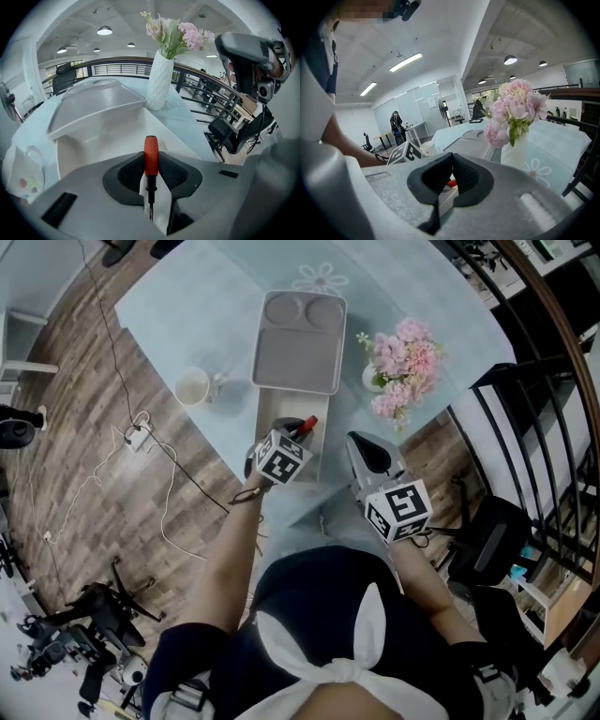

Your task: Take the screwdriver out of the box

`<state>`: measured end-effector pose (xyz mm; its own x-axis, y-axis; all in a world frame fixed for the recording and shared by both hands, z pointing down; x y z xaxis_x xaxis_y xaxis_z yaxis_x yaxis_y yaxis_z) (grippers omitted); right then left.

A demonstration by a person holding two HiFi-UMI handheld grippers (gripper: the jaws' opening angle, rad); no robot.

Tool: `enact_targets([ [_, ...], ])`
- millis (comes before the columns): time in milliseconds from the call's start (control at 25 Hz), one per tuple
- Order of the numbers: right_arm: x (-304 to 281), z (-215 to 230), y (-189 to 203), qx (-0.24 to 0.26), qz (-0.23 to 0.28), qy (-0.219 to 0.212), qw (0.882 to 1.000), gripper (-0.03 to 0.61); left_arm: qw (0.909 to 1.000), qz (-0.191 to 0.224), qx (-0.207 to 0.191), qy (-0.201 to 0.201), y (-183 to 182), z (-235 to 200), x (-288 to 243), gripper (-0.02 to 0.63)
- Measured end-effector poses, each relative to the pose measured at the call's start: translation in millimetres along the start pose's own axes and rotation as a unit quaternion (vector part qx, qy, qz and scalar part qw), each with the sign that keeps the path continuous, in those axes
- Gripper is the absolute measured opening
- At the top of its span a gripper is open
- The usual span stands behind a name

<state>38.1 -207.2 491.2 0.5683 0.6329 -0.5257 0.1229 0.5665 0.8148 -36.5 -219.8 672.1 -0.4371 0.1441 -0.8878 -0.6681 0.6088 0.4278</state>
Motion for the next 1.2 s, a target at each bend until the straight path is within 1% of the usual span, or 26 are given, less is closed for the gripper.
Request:
enact_targets([
  [400, 2, -13, -7, 0.015, 0.004, -0.012, 1.000, -0.002, 0.9998, 0.019, 0.001, -0.006, -6, 3, 21, 0.107],
  [560, 3, -19, -10, 0.021, 0.008, -0.017, 1.000, -0.002, 0.9996, 0.028, 0.008, -0.007, -7, 4, 31, 0.107],
  [960, 4, -27, -16, 0.033, 0.012, -0.027, 0.999, -0.002, 0.9972, 0.068, 0.028, -0.015, -17, 2, 56, 0.107],
  [1200, 3, -33, -15, 0.038, 0.010, -0.035, 0.999, -0.002, 0.9950, 0.092, 0.029, -0.027, -24, 5, 80, 0.107],
])
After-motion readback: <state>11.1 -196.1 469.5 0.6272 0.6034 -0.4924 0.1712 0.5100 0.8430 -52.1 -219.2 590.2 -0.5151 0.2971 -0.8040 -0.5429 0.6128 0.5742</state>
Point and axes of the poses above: the fingertips, and each gripper's own axes: x backward along the fingers, z to its right, y out of its underside, the point moved 1 cm from there along x, backward along the fingers, and after that the axes turned 9 degrees about -z, right-handed, at the moved point
